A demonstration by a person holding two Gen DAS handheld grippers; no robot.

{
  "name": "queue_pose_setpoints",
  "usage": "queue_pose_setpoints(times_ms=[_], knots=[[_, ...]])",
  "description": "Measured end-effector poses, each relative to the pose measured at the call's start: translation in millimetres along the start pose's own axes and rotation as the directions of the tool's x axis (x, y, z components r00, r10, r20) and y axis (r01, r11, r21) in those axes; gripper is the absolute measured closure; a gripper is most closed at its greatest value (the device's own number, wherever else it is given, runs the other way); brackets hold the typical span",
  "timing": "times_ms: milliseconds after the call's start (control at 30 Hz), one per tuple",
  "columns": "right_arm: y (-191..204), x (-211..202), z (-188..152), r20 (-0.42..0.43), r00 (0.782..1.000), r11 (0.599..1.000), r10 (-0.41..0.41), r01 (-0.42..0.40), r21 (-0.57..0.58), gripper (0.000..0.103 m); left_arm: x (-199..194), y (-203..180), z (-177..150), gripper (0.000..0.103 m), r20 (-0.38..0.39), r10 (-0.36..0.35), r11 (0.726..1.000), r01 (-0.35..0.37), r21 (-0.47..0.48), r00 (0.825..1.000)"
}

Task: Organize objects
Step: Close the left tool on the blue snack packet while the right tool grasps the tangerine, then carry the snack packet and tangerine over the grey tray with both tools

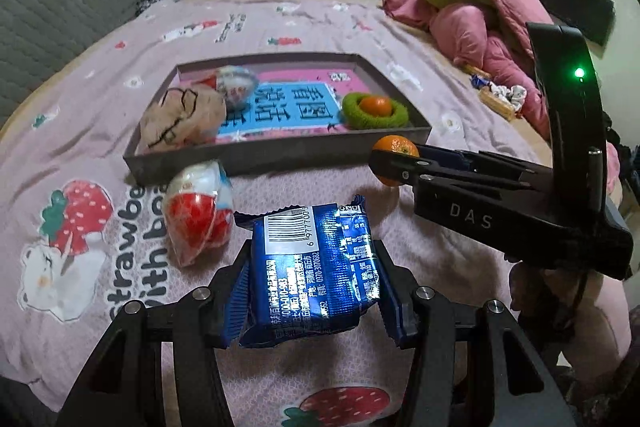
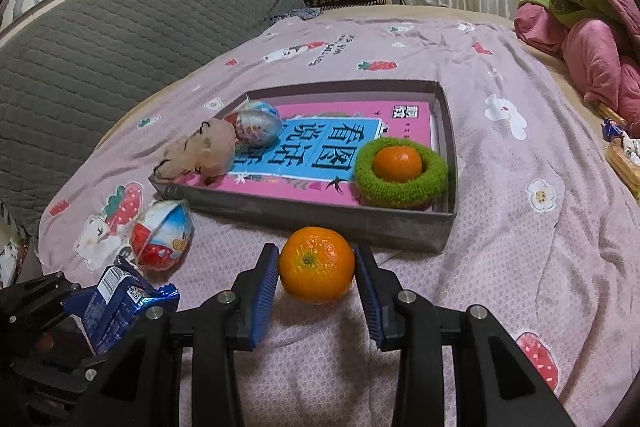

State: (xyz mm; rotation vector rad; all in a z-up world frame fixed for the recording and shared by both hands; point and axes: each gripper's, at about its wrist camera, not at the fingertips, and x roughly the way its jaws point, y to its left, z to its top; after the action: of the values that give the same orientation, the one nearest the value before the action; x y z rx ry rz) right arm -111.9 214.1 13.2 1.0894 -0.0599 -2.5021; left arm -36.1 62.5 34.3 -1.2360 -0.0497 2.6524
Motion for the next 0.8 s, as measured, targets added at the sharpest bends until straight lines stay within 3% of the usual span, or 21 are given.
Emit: queue_pose_setpoints(times_ms=[467,800], knots=[[2,-8,7,0.045,0.999,1.000,0.009,-0.009,0.010,0.064,-19,27,30,0.047,0.120,0.052,0.998,-0.046,-0.048,0.991],[9,-12,12,0.076,0.997,1.000,0.013,-0.015,0.015,0.064,-13,38,39,0.047,0.126,0.088,0.995,-0.083,-0.045,0.988]])
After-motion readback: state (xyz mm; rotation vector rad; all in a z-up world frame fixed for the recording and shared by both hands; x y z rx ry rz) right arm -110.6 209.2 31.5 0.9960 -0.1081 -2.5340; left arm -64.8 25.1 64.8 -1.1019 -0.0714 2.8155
